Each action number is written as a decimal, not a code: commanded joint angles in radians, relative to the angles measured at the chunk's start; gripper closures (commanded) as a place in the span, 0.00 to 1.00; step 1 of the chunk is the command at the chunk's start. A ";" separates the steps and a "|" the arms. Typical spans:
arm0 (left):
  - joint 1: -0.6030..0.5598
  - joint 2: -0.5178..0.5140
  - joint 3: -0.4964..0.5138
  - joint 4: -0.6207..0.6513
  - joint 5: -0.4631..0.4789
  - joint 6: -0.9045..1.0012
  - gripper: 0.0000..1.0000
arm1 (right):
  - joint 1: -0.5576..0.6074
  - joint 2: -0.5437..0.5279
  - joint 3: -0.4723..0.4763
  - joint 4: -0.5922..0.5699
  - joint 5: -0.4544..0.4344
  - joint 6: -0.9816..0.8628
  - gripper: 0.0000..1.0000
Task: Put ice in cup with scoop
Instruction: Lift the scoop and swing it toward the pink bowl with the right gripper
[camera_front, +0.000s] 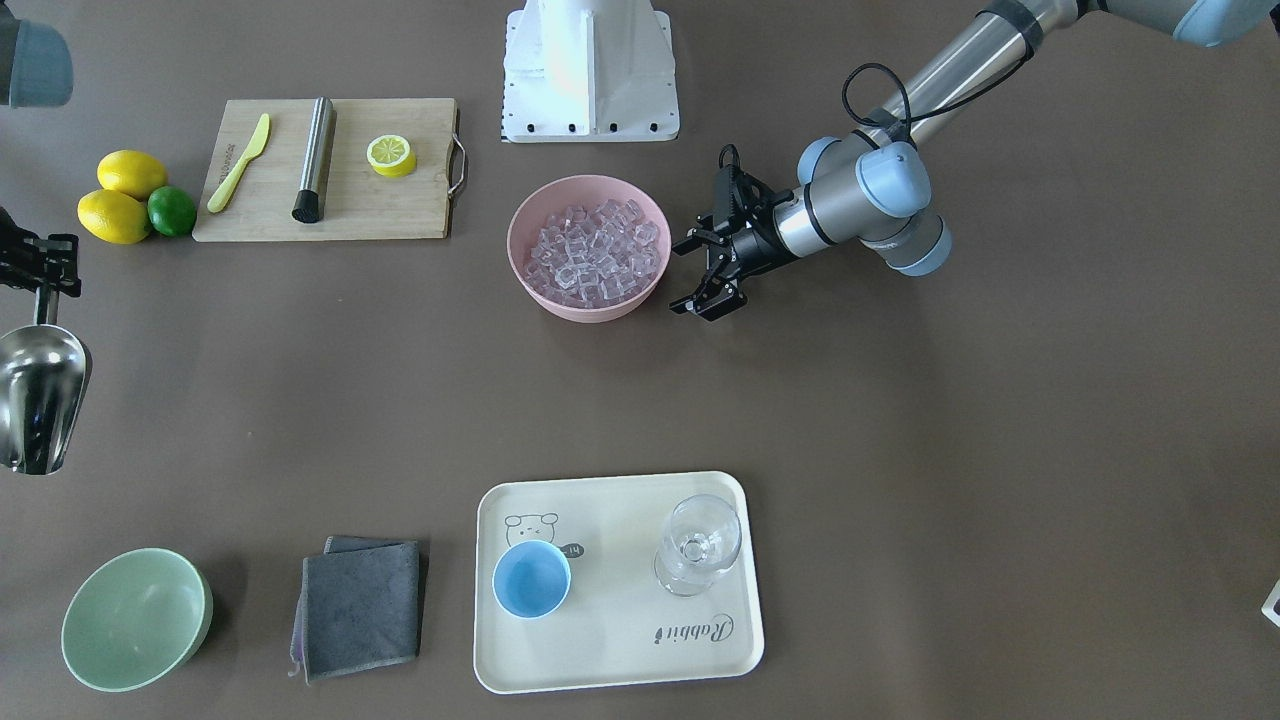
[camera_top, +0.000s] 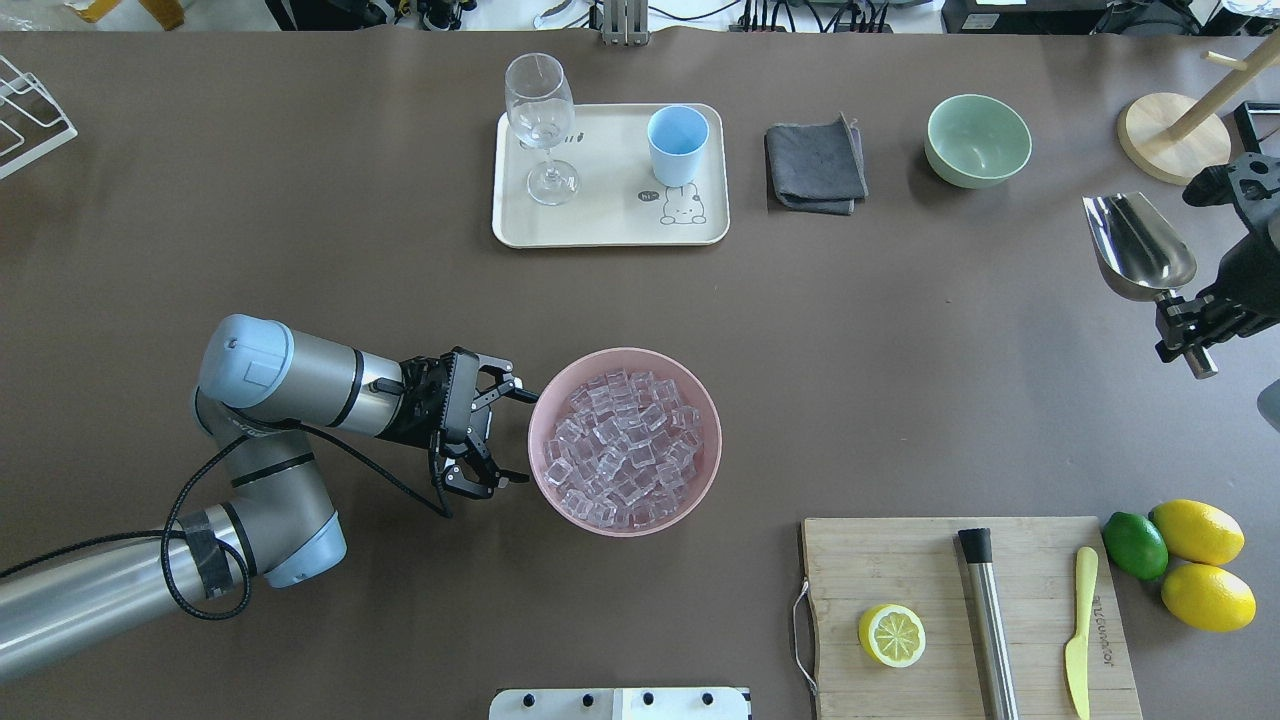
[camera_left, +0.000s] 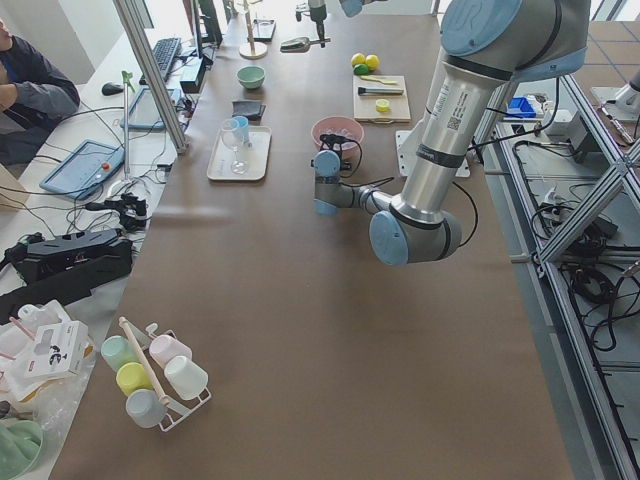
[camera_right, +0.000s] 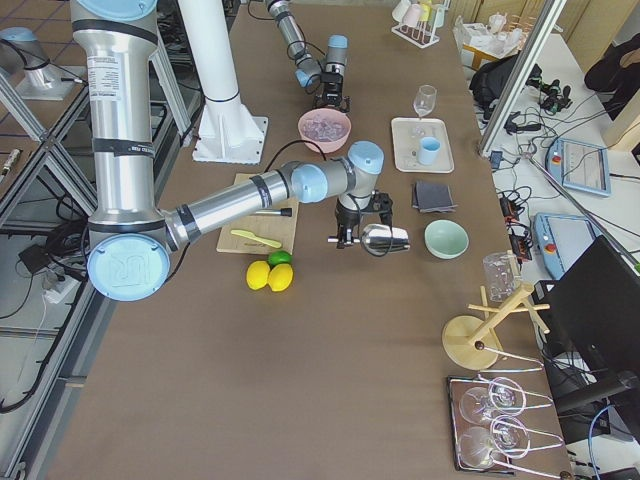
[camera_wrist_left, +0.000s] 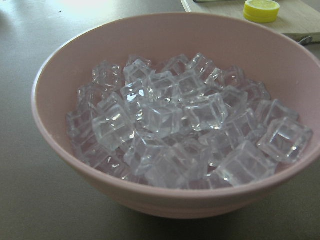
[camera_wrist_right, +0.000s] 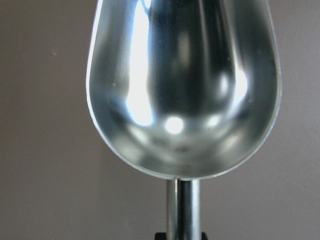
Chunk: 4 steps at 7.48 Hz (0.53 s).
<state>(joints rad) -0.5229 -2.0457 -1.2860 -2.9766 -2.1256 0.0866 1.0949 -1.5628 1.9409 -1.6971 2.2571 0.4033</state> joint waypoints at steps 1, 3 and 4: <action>0.011 -0.010 -0.001 -0.021 0.004 -0.031 0.02 | 0.028 0.020 0.199 -0.131 -0.011 -0.142 1.00; 0.023 -0.010 0.001 -0.025 0.006 -0.031 0.02 | 0.028 0.076 0.224 -0.131 -0.016 -0.271 1.00; 0.021 -0.010 0.002 -0.025 0.006 -0.033 0.02 | 0.020 0.107 0.228 -0.131 -0.051 -0.376 1.00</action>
<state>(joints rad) -0.5033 -2.0556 -1.2863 -3.0000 -2.1210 0.0562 1.1217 -1.5077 2.1532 -1.8264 2.2416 0.1827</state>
